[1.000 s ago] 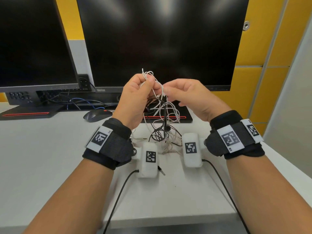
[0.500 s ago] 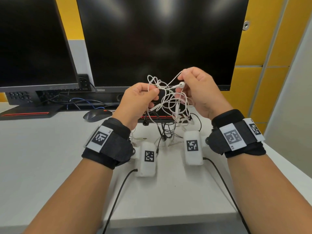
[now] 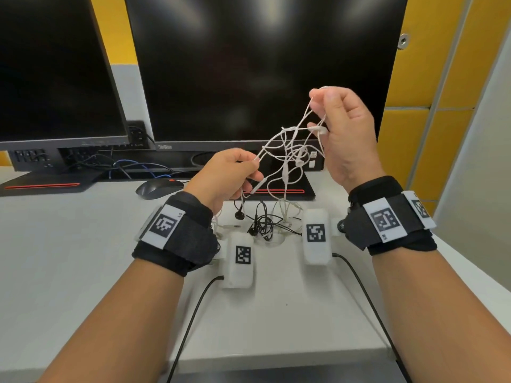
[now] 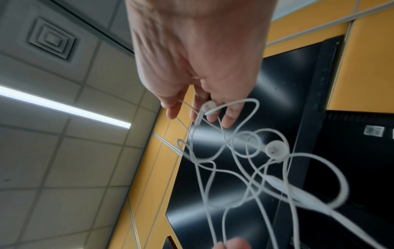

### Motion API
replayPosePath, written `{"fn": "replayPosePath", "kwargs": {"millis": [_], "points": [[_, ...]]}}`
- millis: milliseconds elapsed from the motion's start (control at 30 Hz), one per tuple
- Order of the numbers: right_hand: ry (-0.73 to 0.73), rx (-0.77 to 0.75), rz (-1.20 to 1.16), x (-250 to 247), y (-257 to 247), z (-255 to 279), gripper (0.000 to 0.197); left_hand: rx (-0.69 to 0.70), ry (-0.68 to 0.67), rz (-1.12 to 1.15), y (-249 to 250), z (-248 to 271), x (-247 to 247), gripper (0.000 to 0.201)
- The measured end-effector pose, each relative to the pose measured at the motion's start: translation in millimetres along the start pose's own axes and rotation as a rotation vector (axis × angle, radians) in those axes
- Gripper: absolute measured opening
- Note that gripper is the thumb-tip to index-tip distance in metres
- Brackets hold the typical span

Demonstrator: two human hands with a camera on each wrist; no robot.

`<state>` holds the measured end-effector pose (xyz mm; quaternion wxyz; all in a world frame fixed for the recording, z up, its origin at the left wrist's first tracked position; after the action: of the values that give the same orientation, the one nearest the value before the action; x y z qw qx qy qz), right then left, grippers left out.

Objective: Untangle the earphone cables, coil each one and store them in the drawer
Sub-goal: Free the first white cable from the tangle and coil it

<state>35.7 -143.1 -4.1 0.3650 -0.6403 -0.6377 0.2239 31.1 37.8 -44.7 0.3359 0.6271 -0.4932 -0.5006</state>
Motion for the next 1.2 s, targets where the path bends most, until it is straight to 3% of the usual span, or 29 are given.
{"fn": "replayPosePath", "kwargs": {"millis": [167,267,333,433,533,633,733,867,1000,1100,1200], "points": [[0.125,-0.095,0.012,-5.7,-2.8,-2.9,0.016,-0.007,0.069,-0.079,-2.3,-1.9,-3.7,0.018],[0.239,-0.124,0.052,-12.6,-2.2,-6.0,0.018,0.031,0.170,0.099,3.2,-2.9,-8.3,0.018],[0.237,-0.036,0.150,-14.0,2.9,-7.2,0.019,0.045,0.162,0.253,6.9,-2.5,-8.9,0.019],[0.079,0.155,0.419,-9.3,15.2,-4.4,0.023,0.090,0.072,0.398,11.5,1.3,-4.2,0.014],[-0.036,0.152,0.520,-3.1,17.2,-0.3,0.011,0.141,0.015,0.379,14.1,3.8,1.6,0.014],[-0.168,0.194,0.509,2.7,11.8,2.6,0.020,0.177,-0.021,0.288,15.6,3.8,3.8,0.007],[-0.408,0.311,0.419,12.7,8.5,13.1,0.025,0.230,-0.028,0.188,17.1,6.0,3.2,0.010],[-0.582,0.412,0.592,19.0,17.0,20.9,0.049,0.319,-0.021,0.287,23.7,13.8,1.1,0.015],[-0.653,0.358,0.814,18.3,22.1,22.1,0.015,0.357,0.041,0.335,28.9,17.0,0.0,0.018],[-0.553,0.310,0.858,13.6,23.6,16.4,0.020,0.295,0.147,0.308,22.9,7.7,-3.2,0.004],[-0.300,0.274,0.774,3.6,25.1,5.6,0.022,0.184,0.209,0.272,13.3,-0.5,-7.3,0.011]]}}
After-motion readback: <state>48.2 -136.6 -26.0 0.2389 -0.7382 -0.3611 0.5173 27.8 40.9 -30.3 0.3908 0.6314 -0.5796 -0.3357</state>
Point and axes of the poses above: each hand's wrist, its own z-axis away from the middle knuckle, its own x-axis out of the palm, y = z × x, the point moved 3 cm from there along -z, towards the middle knuckle, and after that the axes turned 4 degrees about x, right-handed, at the moved point
